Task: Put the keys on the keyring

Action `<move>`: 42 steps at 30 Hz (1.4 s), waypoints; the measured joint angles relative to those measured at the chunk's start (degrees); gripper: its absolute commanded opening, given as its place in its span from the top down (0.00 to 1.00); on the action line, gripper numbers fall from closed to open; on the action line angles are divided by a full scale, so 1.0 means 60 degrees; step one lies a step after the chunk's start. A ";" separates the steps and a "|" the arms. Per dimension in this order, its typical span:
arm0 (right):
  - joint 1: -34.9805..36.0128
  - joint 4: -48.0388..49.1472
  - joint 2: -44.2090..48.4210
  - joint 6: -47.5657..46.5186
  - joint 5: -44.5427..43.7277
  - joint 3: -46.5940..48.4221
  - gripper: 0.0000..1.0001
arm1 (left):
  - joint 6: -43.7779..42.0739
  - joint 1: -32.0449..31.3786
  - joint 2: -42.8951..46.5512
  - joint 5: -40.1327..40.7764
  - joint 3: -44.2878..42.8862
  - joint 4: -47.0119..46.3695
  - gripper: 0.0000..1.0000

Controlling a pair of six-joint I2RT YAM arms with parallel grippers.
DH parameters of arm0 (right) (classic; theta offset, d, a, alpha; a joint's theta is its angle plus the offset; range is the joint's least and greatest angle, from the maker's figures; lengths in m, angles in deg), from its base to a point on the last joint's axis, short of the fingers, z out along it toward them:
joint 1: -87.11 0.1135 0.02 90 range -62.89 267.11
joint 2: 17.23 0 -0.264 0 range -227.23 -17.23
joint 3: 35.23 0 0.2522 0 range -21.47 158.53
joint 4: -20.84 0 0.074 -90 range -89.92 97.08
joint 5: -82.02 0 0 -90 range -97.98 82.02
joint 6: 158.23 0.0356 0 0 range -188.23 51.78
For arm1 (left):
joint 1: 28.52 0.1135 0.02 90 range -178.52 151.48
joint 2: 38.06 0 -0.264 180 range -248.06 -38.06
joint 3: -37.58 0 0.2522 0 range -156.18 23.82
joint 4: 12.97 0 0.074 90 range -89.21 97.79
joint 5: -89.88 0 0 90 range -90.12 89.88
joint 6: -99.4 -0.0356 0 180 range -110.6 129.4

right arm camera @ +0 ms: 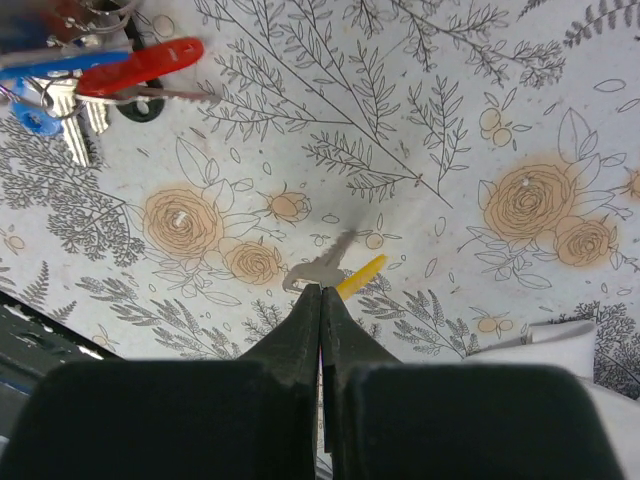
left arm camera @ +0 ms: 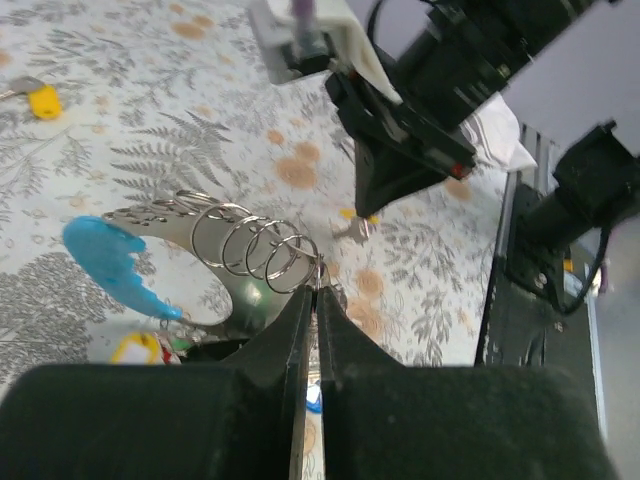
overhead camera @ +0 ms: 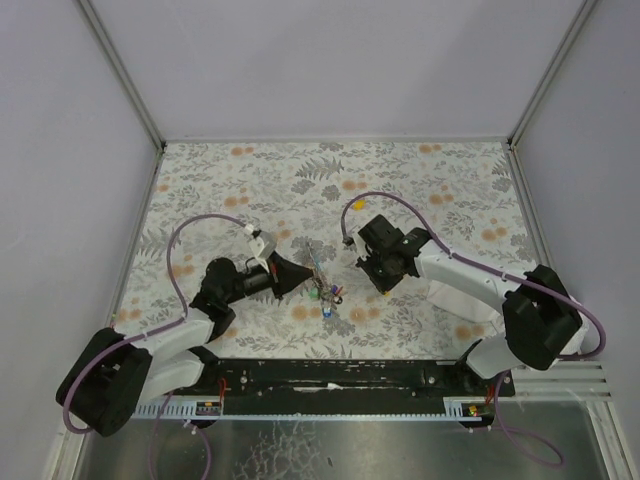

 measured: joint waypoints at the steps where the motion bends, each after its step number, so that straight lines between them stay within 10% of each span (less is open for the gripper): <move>1: -0.0004 -0.0117 -0.0098 0.0000 -0.0033 0.0029 1.00 | -0.0062 0.0000 -0.0204 -0.0153 0.0302 -0.0495 1.00; 15: -0.0007 -0.0353 -0.2473 -0.0273 0.0047 0.1636 1.00 | -0.1253 0.0011 -0.0175 -0.1195 0.0823 -0.2153 1.00; 24: -0.0007 -0.0091 -0.3756 -0.0579 0.0255 0.2350 0.86 | -0.1486 0.0011 0.0794 0.0441 0.1297 -0.1949 1.00; 42: -0.0015 0.1599 -0.0871 -0.0692 0.1045 0.0725 0.65 | -0.1453 0.0091 -0.0175 0.0423 0.1239 -0.2379 1.00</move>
